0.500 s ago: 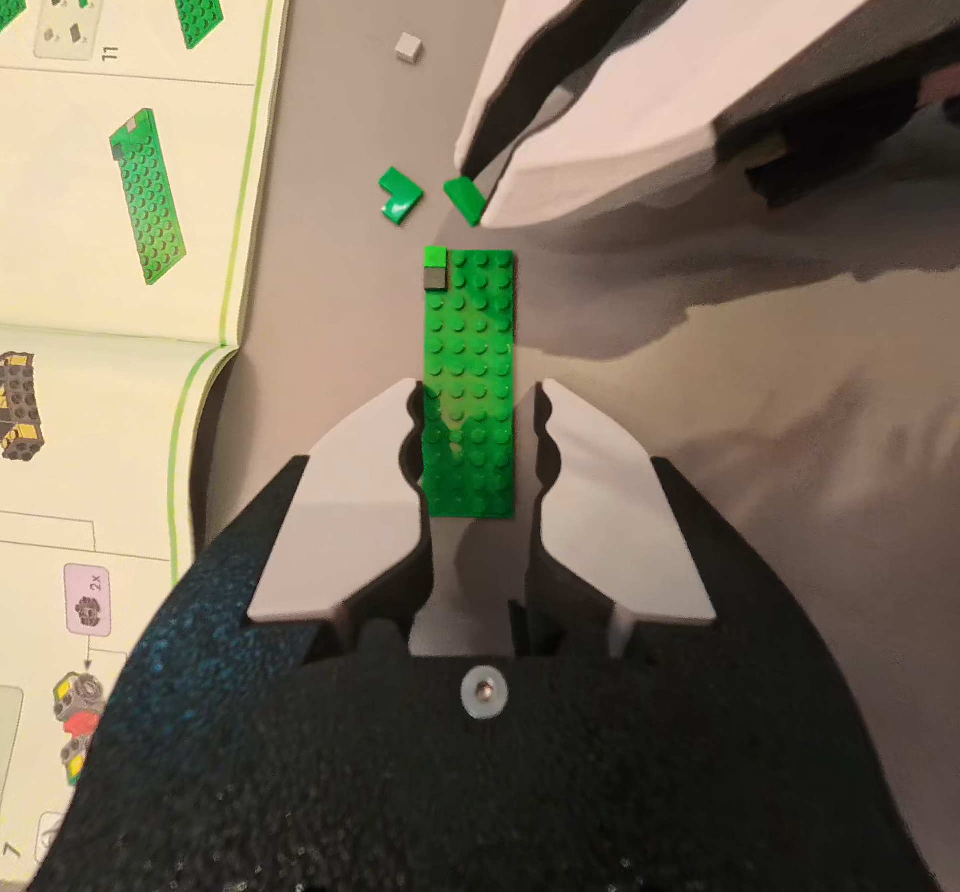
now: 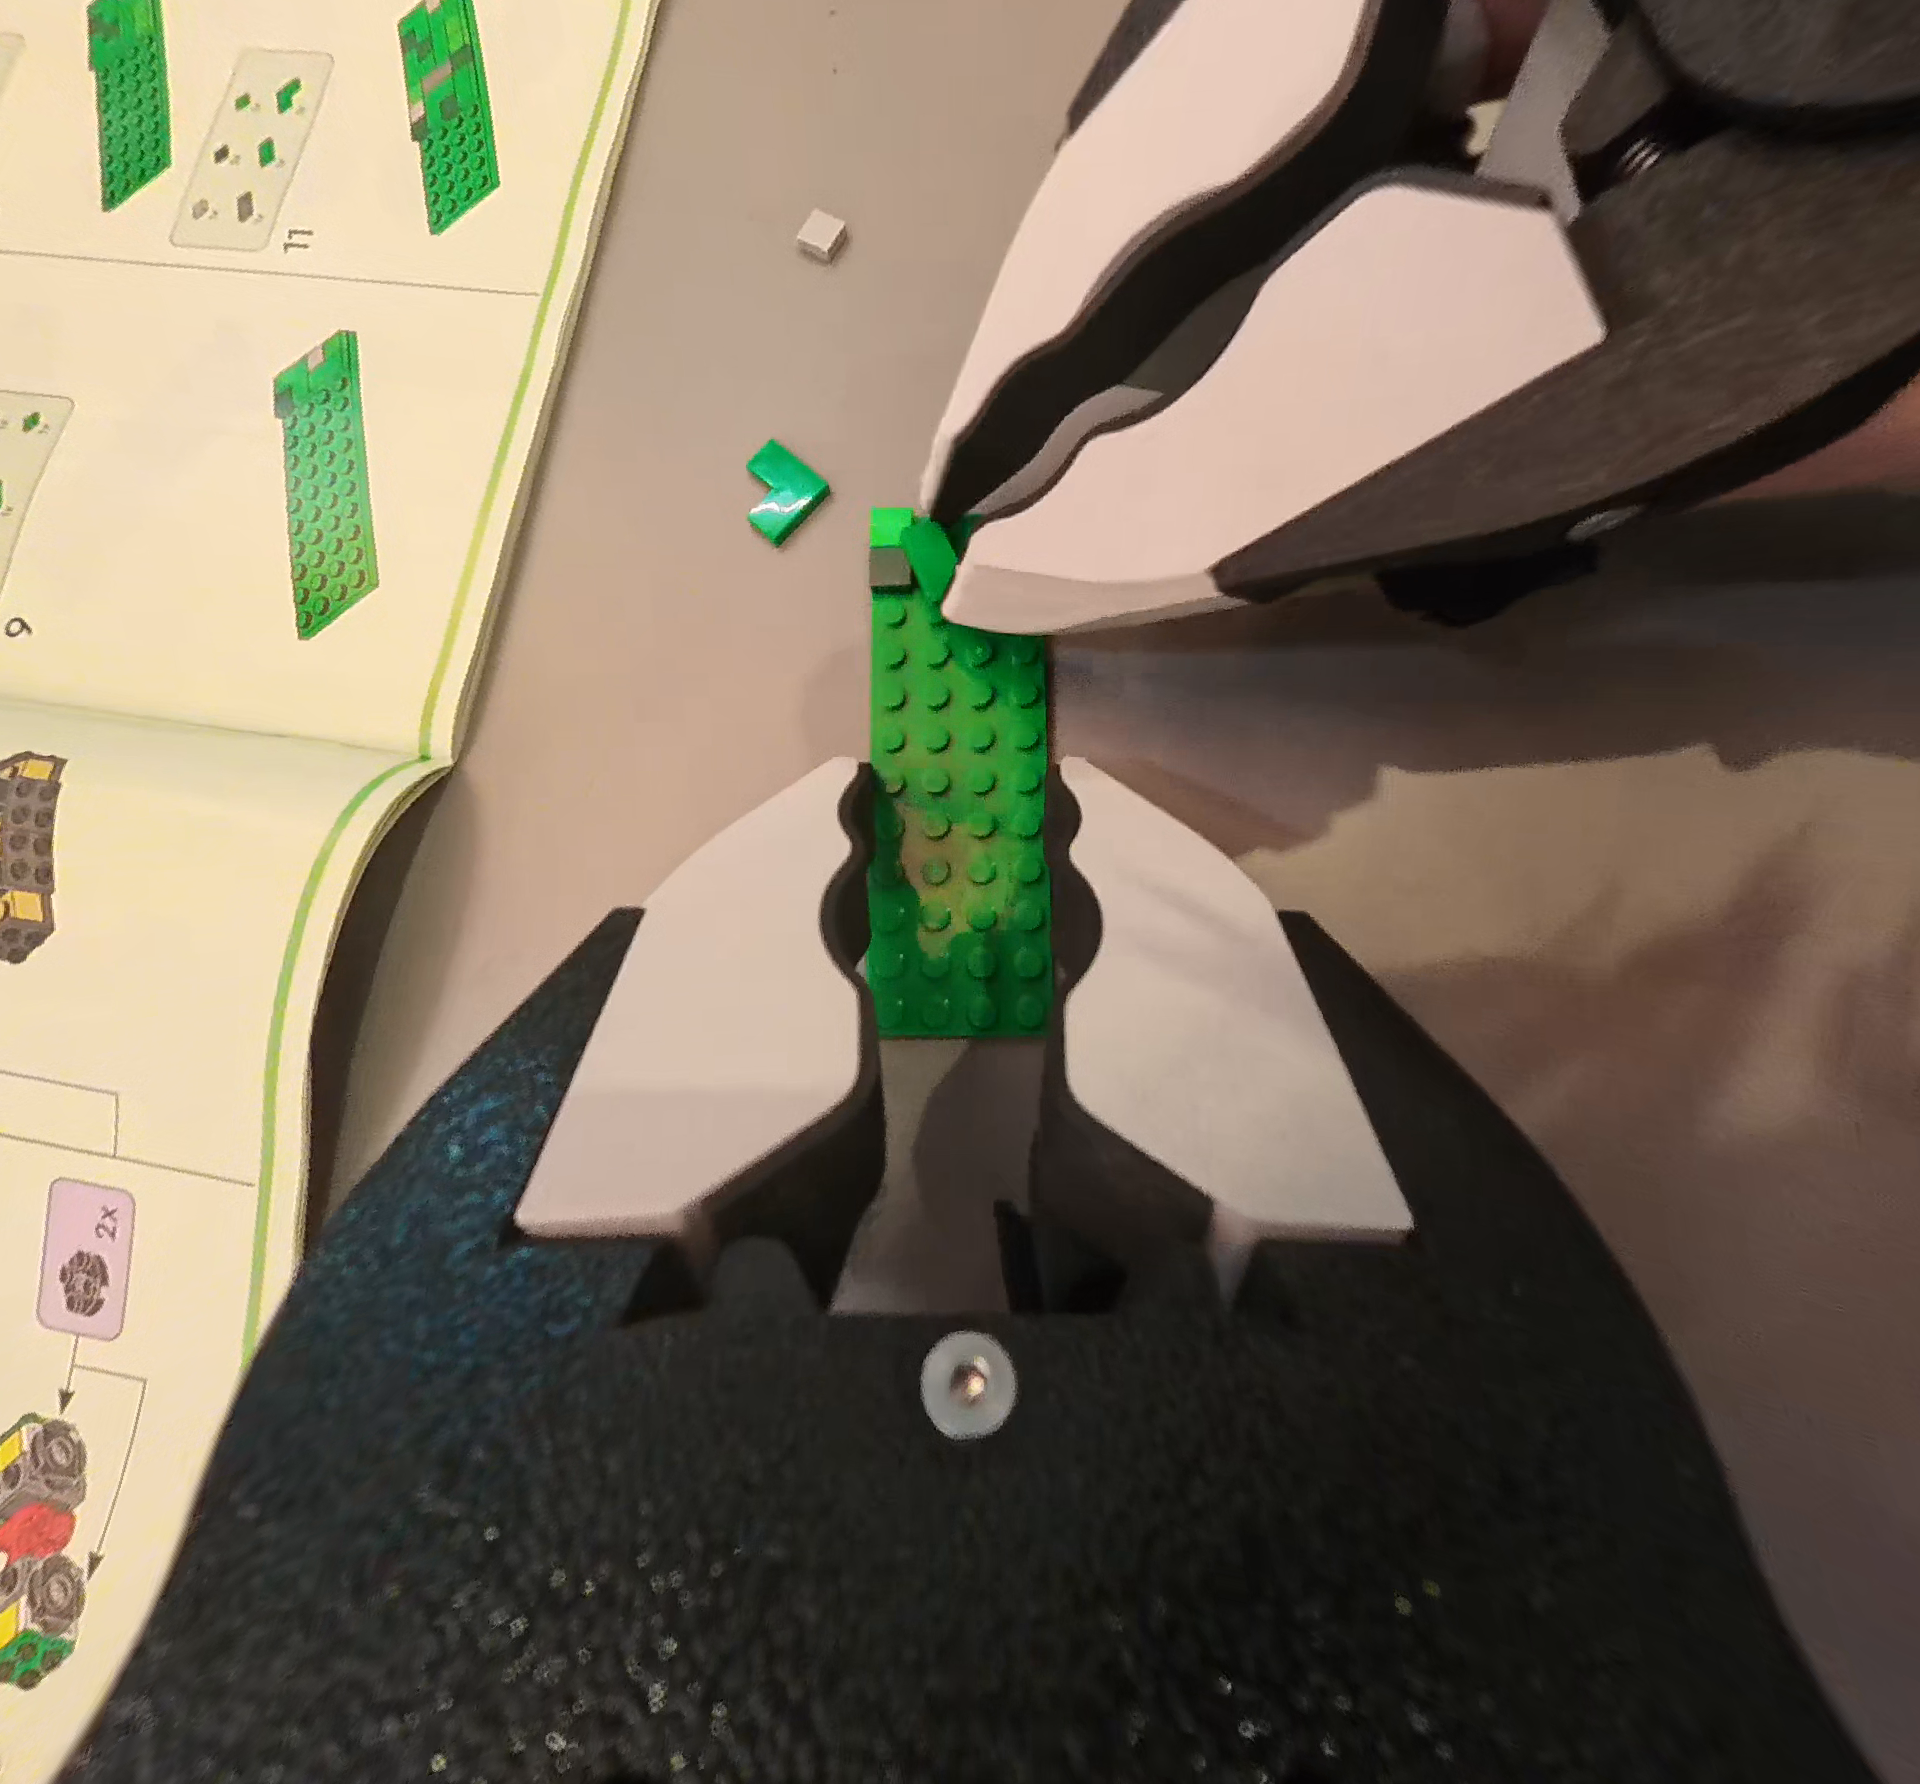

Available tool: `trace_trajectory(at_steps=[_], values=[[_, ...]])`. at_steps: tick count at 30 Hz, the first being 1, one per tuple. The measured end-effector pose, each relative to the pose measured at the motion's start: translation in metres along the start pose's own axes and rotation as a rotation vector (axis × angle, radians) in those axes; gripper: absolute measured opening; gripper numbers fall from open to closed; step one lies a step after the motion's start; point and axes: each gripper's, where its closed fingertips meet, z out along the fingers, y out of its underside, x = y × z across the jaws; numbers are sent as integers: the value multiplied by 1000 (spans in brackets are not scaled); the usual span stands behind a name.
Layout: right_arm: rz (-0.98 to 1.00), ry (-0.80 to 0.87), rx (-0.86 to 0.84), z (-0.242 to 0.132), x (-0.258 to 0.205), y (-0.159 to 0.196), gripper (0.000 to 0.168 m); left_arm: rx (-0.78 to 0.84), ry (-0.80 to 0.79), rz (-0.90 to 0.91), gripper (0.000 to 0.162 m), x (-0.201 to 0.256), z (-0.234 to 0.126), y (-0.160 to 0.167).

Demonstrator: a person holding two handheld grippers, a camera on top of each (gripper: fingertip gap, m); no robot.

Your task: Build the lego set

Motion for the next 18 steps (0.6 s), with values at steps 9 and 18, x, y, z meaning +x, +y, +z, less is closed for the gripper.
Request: trace_trajectory(at_steps=[9, 18], values=[[30, 43, -22, -1, 6, 3, 16, 5, -5, 4, 31, 0, 0, -1], [-12, -14, 59, -13, 11, -6, 22, 15, 11, 7, 31, 0, 1, -1]])
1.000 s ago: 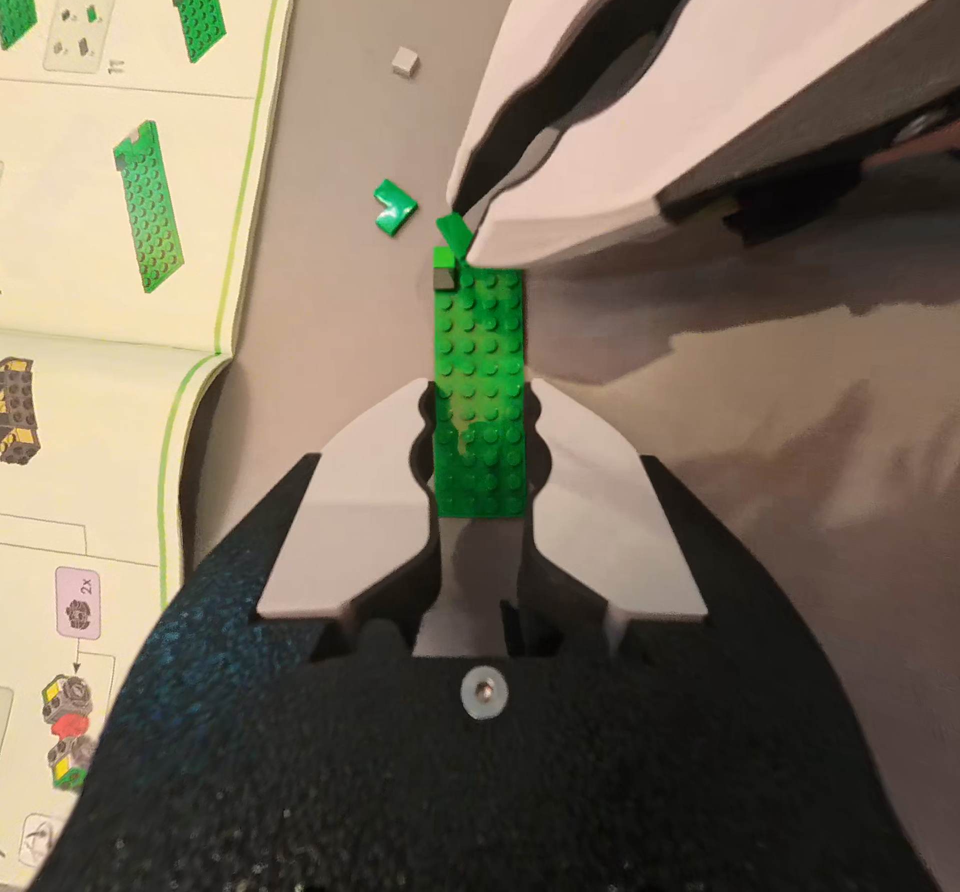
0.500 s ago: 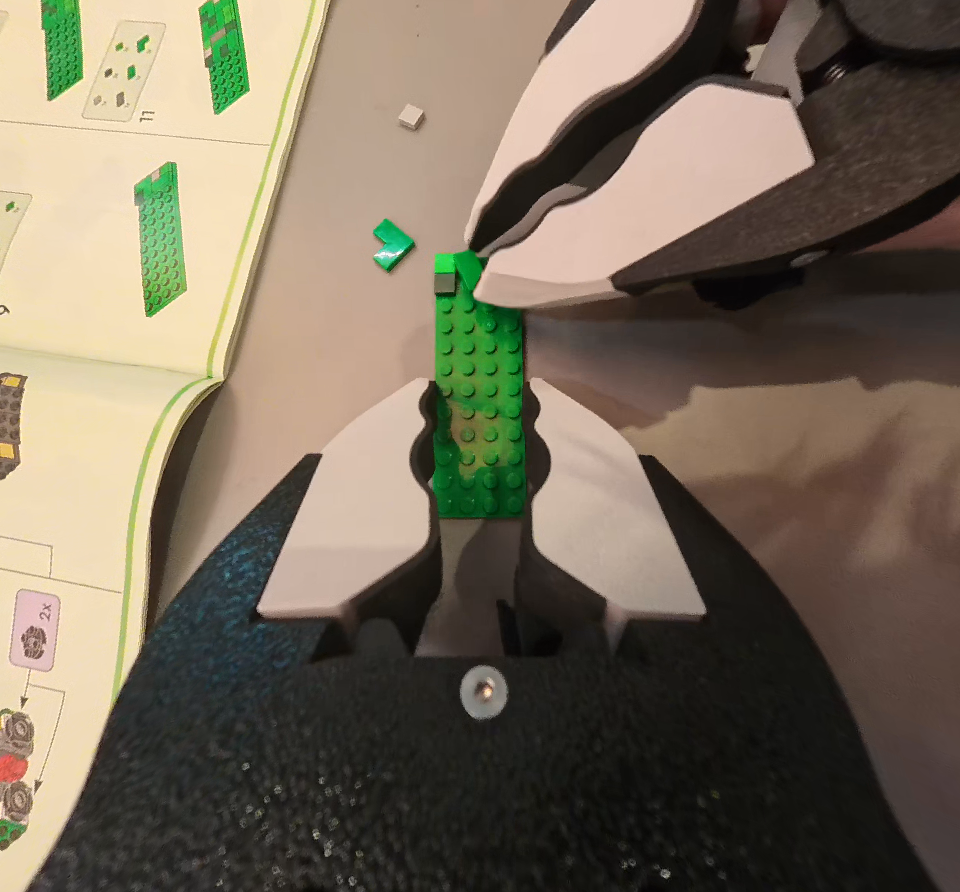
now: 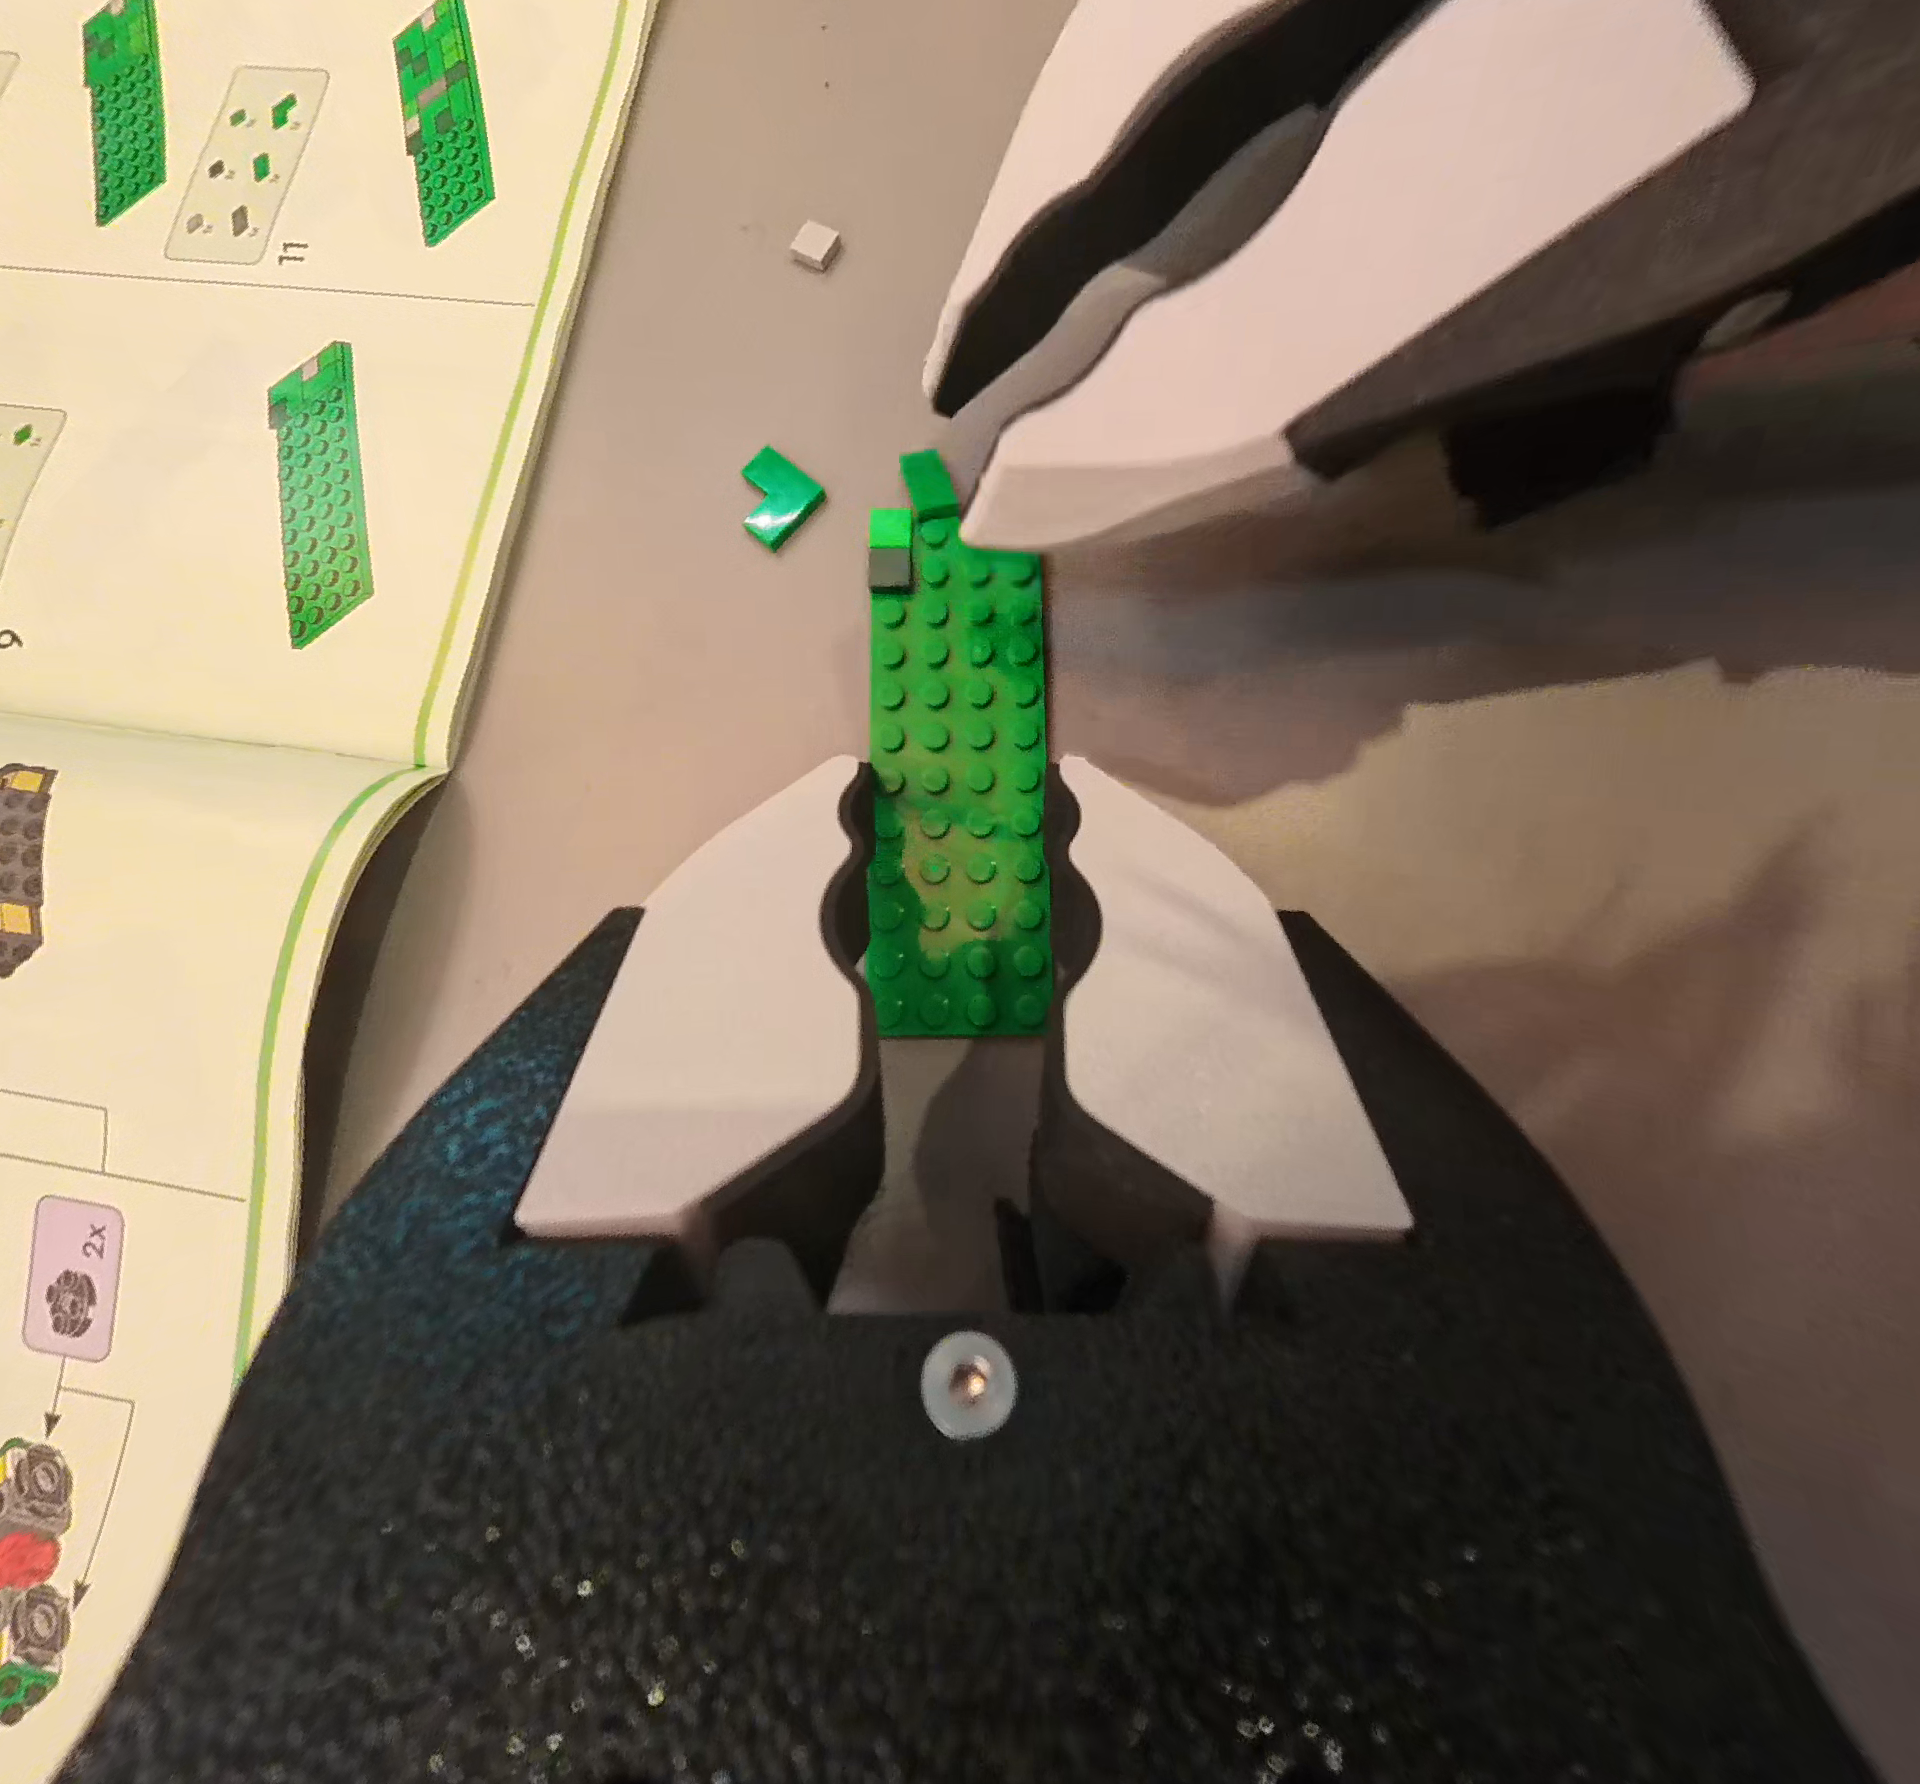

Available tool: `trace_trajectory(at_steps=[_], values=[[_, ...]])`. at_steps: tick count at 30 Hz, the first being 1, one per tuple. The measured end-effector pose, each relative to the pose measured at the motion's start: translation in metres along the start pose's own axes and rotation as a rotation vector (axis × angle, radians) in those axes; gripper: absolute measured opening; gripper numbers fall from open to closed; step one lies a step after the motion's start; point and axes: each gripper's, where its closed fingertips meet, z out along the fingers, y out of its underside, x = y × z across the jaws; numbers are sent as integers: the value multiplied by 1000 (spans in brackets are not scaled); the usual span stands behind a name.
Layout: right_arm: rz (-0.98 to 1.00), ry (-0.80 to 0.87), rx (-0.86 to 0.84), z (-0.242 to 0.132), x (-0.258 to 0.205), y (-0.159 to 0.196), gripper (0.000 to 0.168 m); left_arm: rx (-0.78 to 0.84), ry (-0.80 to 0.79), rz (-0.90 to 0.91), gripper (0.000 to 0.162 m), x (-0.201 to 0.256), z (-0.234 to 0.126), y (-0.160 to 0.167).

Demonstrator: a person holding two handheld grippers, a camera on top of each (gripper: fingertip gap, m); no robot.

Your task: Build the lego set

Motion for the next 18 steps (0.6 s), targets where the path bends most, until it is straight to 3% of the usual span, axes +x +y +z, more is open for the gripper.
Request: trace_trajectory(at_steps=[5, 11, 18], values=[[-6, -111, 37, -7, 1, -1, 22, 8, 12, 6, 31, 0, 0, 0], [-417, -429, 86, -19, 8, 19, 20, -10, 106, 84, 31, 3, -3, 3], [-620, -703, 92, -5, 16, 6, 15, -28, 190, 133, 31, 2, -8, 9]])
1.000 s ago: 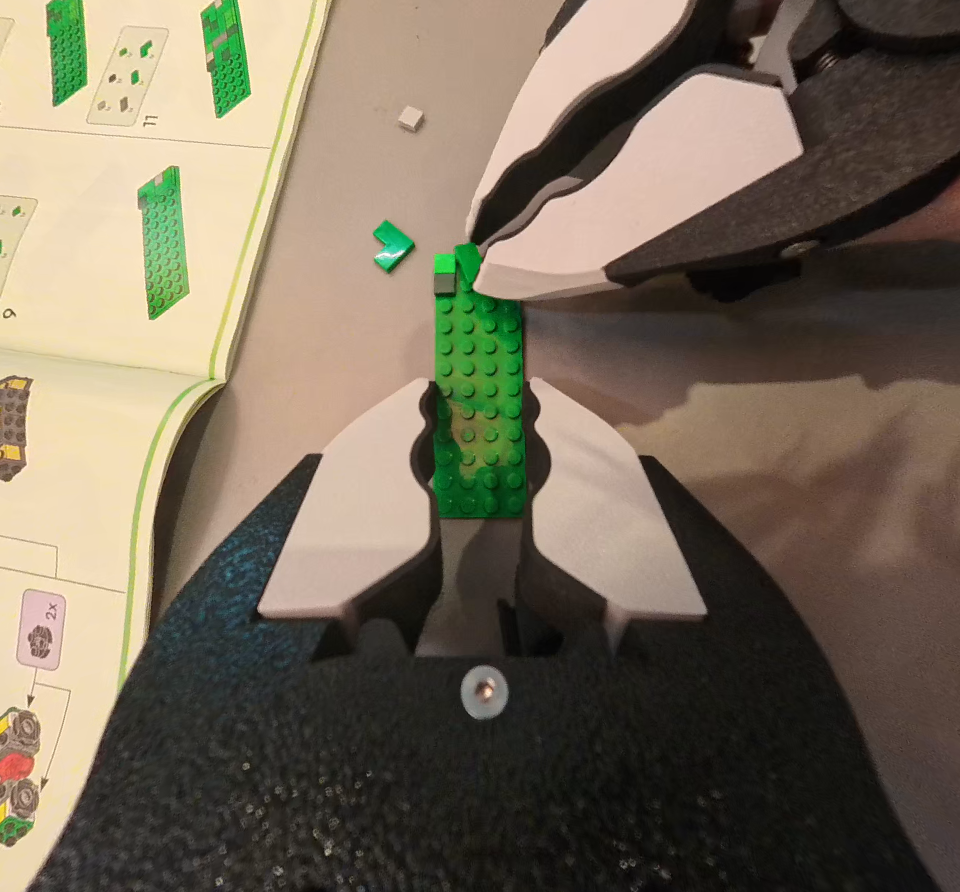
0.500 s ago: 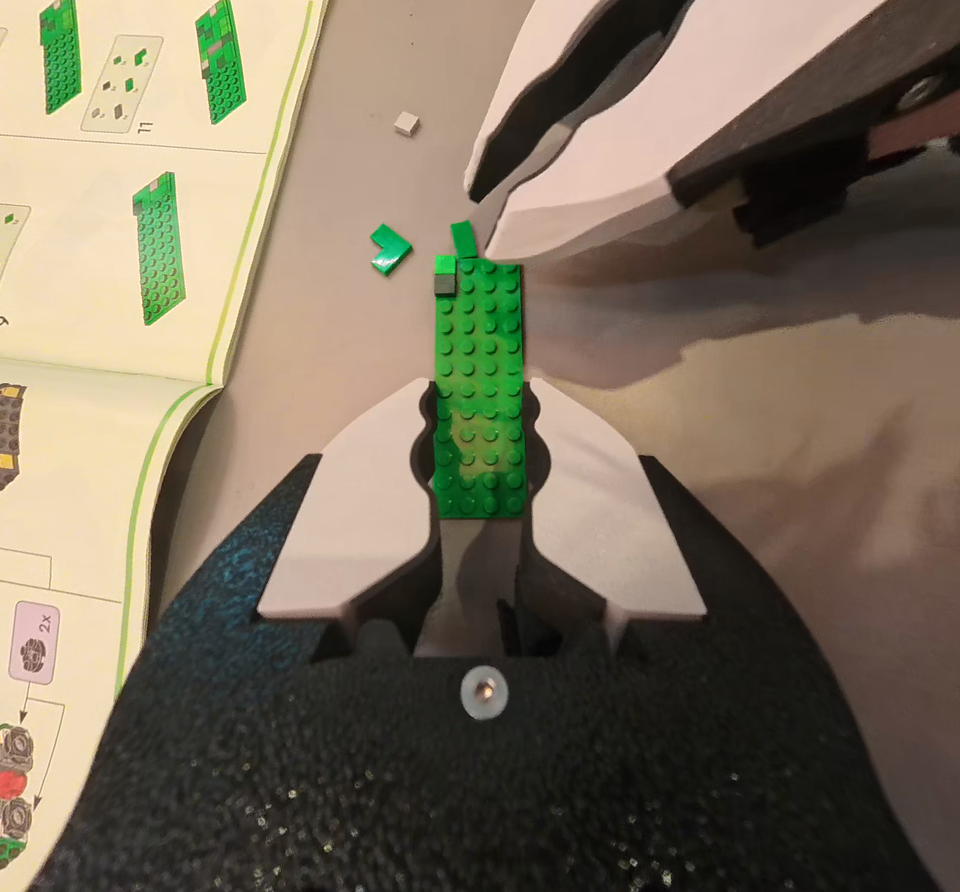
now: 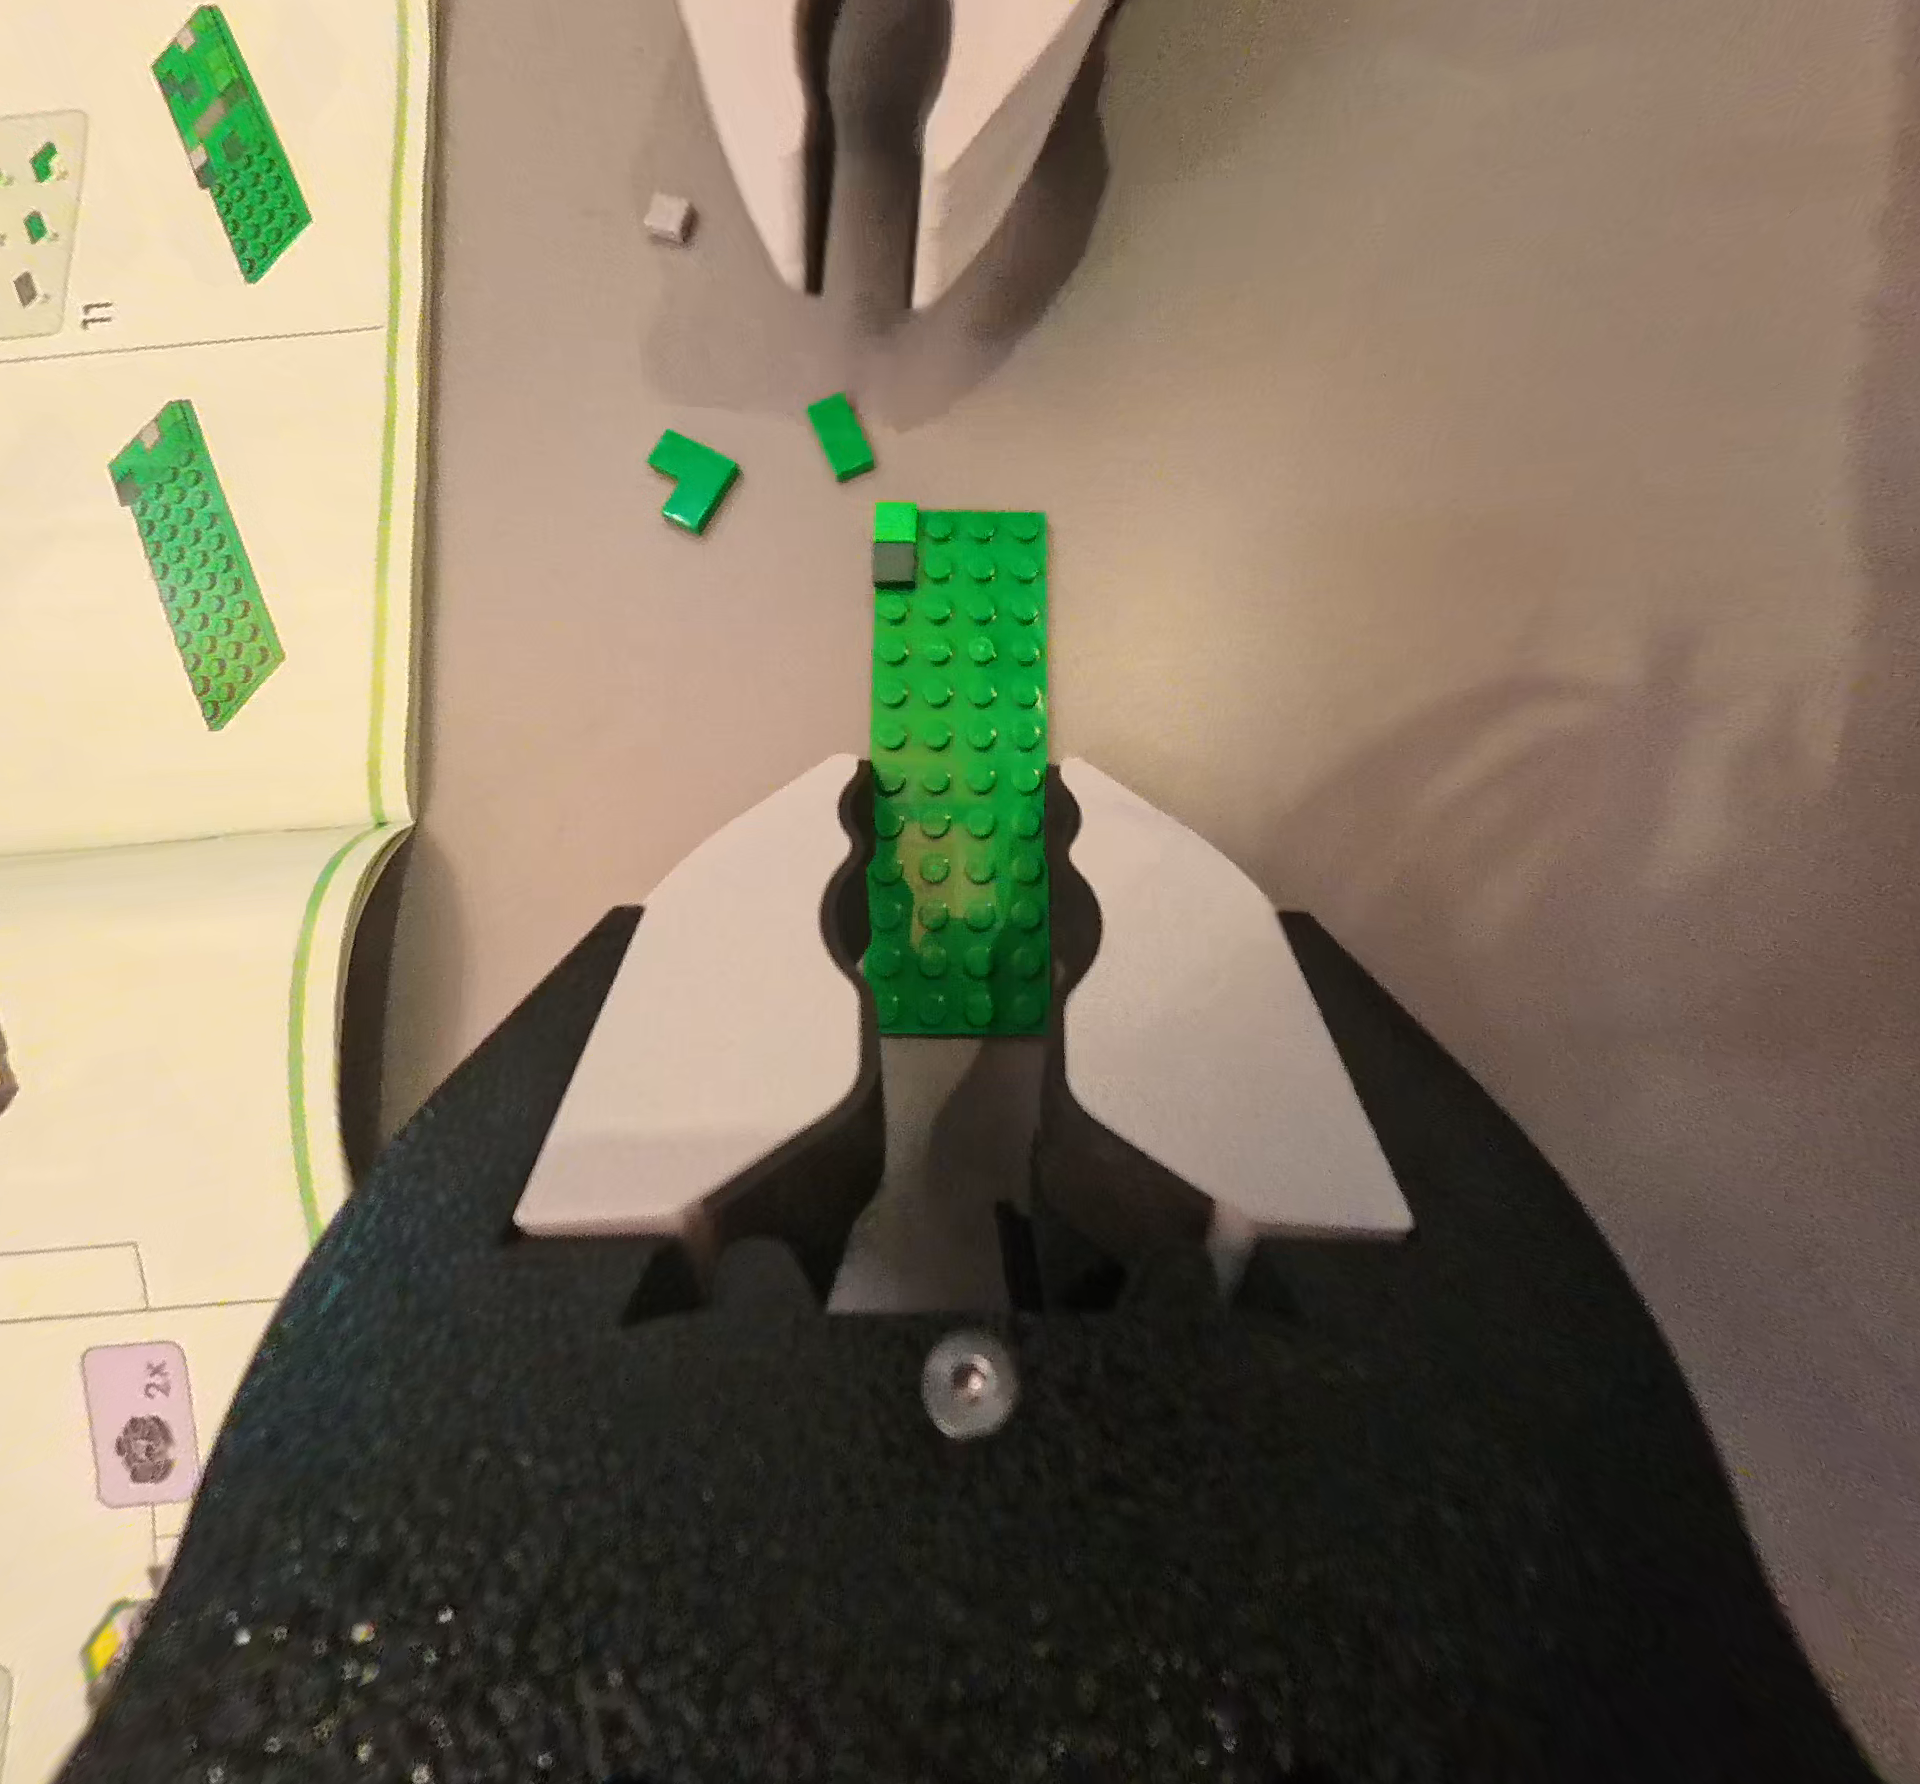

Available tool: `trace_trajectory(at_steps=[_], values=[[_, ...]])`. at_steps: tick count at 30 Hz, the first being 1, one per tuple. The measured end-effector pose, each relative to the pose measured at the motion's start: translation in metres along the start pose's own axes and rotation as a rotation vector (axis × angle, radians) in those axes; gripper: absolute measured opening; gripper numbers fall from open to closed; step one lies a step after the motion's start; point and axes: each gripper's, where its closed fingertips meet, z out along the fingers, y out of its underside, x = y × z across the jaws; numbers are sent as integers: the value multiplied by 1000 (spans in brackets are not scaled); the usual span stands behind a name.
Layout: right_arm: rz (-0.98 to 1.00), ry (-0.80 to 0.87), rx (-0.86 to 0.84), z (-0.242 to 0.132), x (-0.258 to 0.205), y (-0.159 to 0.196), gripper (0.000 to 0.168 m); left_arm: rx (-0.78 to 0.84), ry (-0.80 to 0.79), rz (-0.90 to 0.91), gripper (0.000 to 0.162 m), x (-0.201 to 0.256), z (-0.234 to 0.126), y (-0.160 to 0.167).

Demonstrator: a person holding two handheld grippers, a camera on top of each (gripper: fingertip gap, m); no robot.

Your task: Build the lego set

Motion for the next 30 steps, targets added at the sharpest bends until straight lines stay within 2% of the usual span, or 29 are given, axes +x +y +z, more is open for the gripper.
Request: trace_trajectory(at_steps=[11, 14, 17, 23, 26, 30], values=[[-149, -227, -102, 15, -1, 7, 21, 6, 17, 22, 31, 0, -1, 2], [-159, -253, -146, 18, 0, 9, 18, 6, 16, 24, 31, 0, -1, 1], [-150, -258, -169, 20, 2, 8, 8, 9, 15, 17, 31, 0, -1, 1], [-25, -157, -116, 14, -5, -8, 7, -5, -10, -7, 31, 0, 0, 0], [-25, -70, -98, 19, -17, -16, 7, -2, -16, -17, 31, 0, 1, 0], [-44, 7, -163, 27, -22, -10, 7, 2, -15, -19, 31, 0, 1, 0]])
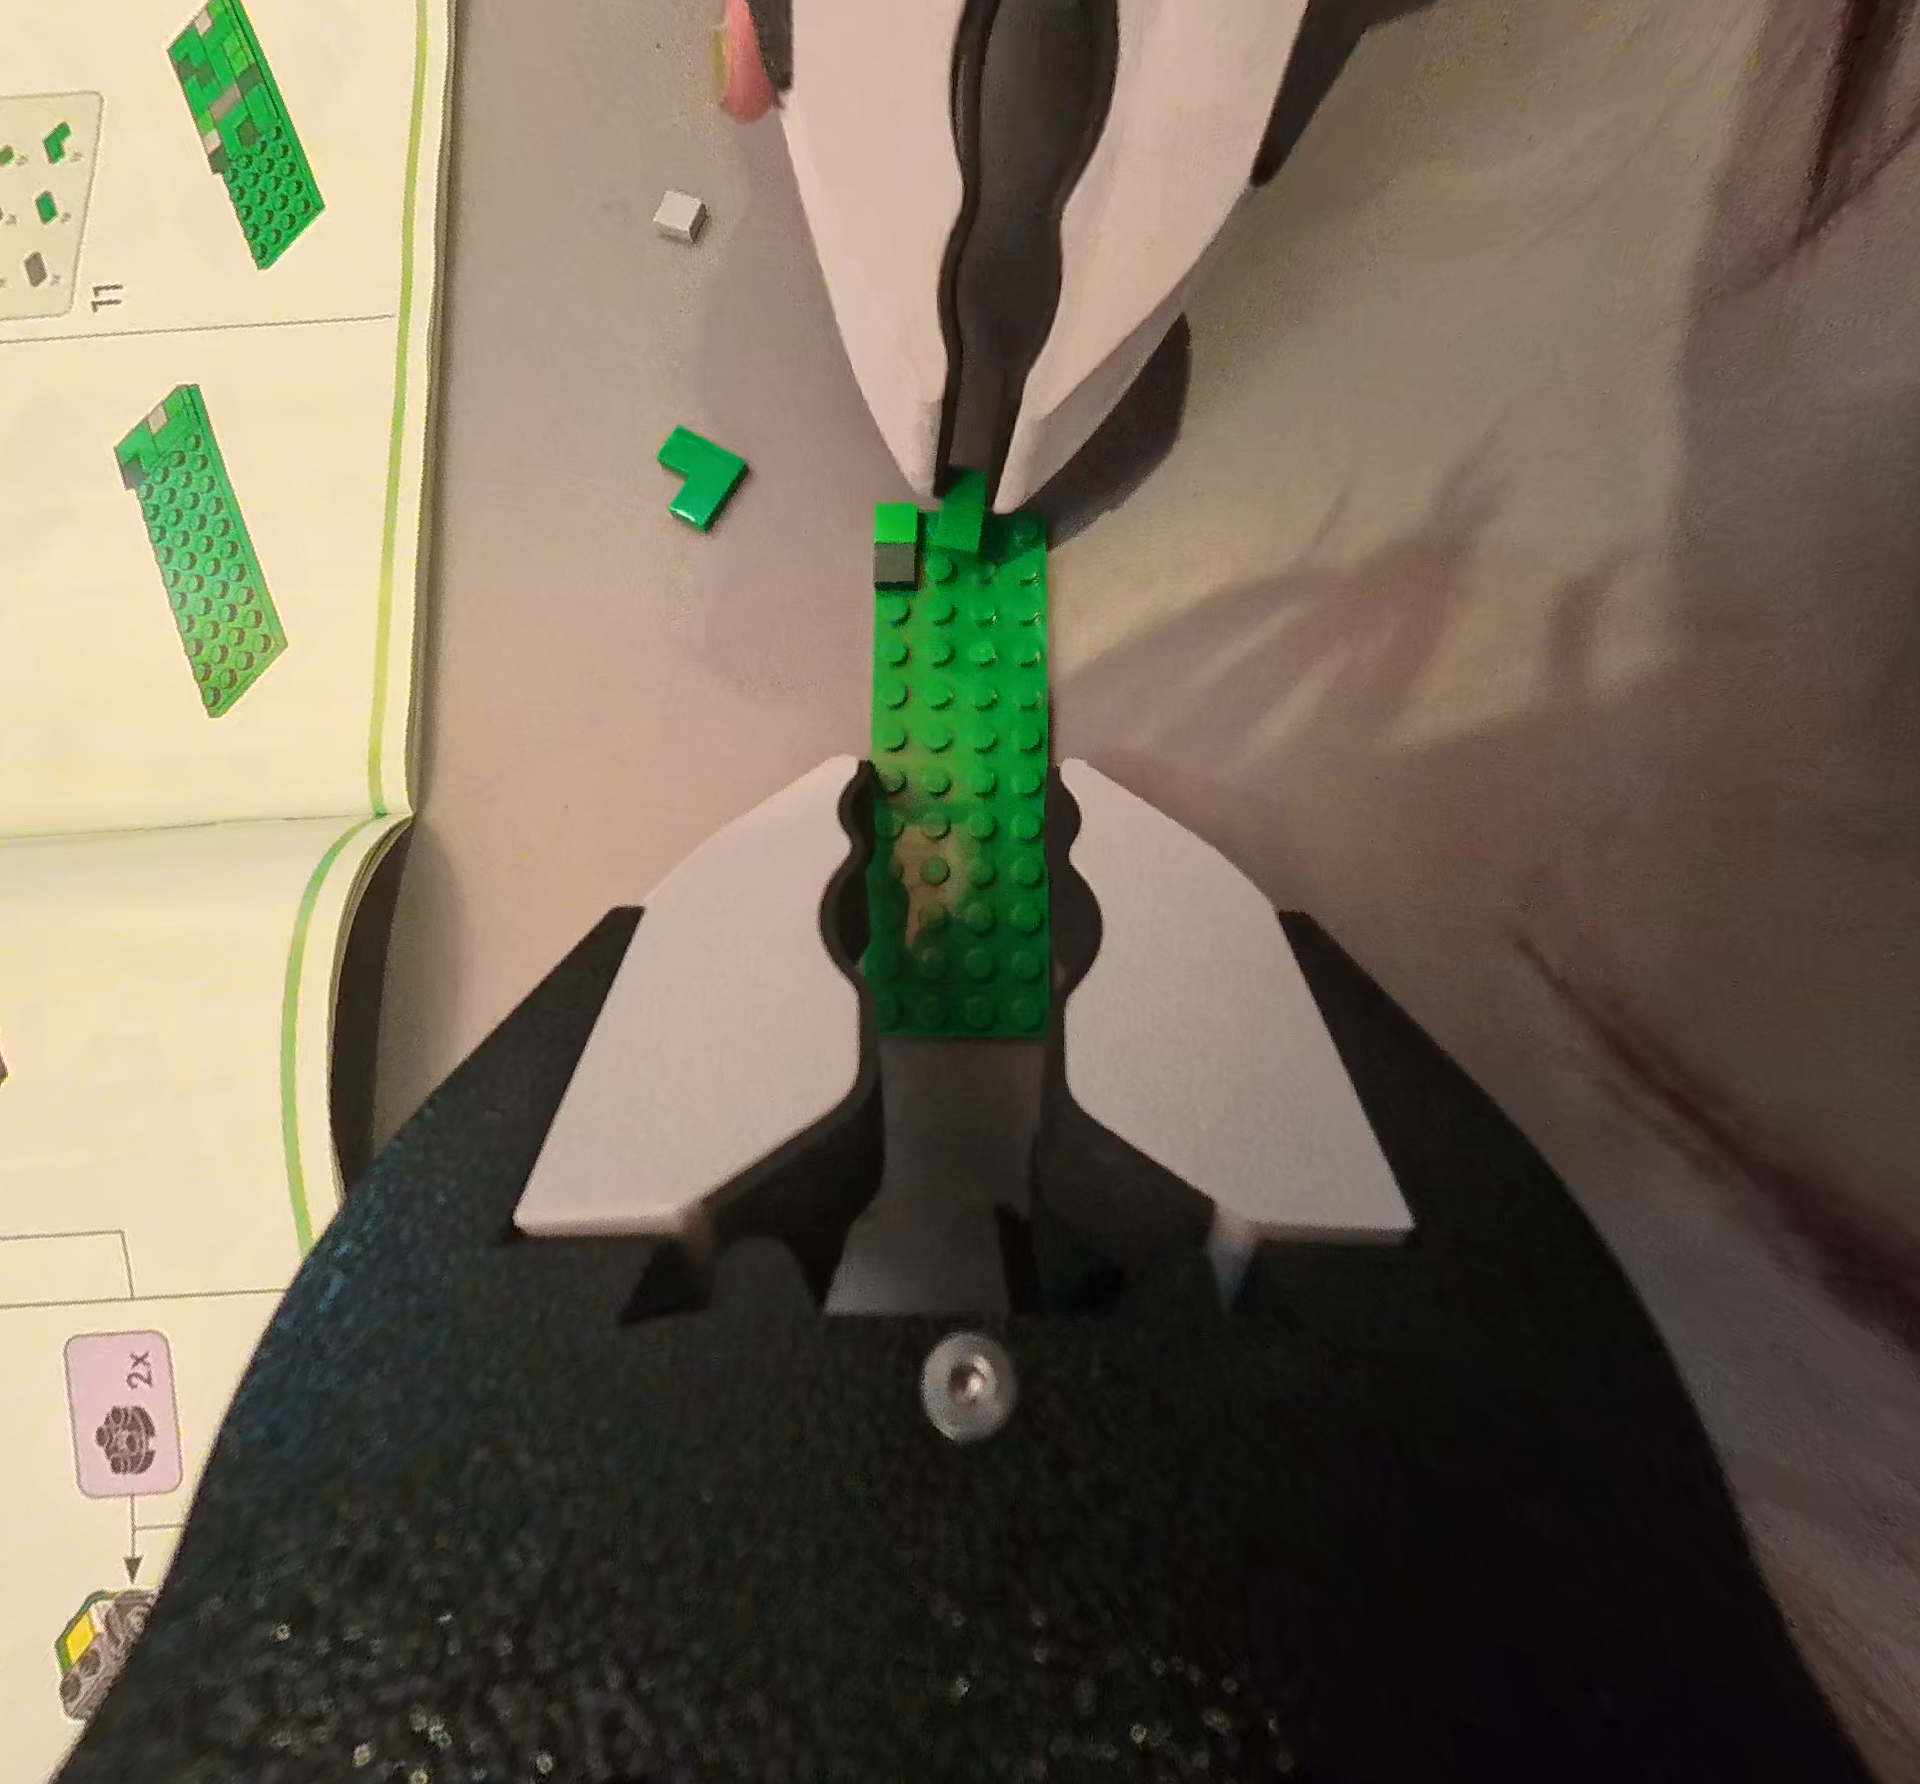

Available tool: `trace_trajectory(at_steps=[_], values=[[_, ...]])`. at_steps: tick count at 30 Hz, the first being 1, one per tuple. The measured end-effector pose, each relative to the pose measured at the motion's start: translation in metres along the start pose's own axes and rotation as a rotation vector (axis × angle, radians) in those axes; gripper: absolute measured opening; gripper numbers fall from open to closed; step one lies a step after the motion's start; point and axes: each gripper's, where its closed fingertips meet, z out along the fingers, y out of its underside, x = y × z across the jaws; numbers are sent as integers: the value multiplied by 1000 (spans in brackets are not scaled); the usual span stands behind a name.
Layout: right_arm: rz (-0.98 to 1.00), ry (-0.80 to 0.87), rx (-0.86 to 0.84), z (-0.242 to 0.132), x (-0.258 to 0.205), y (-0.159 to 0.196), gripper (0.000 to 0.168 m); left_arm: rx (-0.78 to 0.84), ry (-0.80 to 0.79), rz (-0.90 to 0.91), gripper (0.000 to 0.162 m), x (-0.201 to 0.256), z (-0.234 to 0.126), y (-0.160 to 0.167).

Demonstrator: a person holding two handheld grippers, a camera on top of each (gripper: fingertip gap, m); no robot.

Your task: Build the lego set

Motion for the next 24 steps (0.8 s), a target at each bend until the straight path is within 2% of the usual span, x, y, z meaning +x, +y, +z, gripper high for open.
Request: trace_trajectory(at_steps=[24], values=[[-103, 63, -54, 4, 4, 1, 8, 4, 2, 8, 31, 0, 0, 0]])
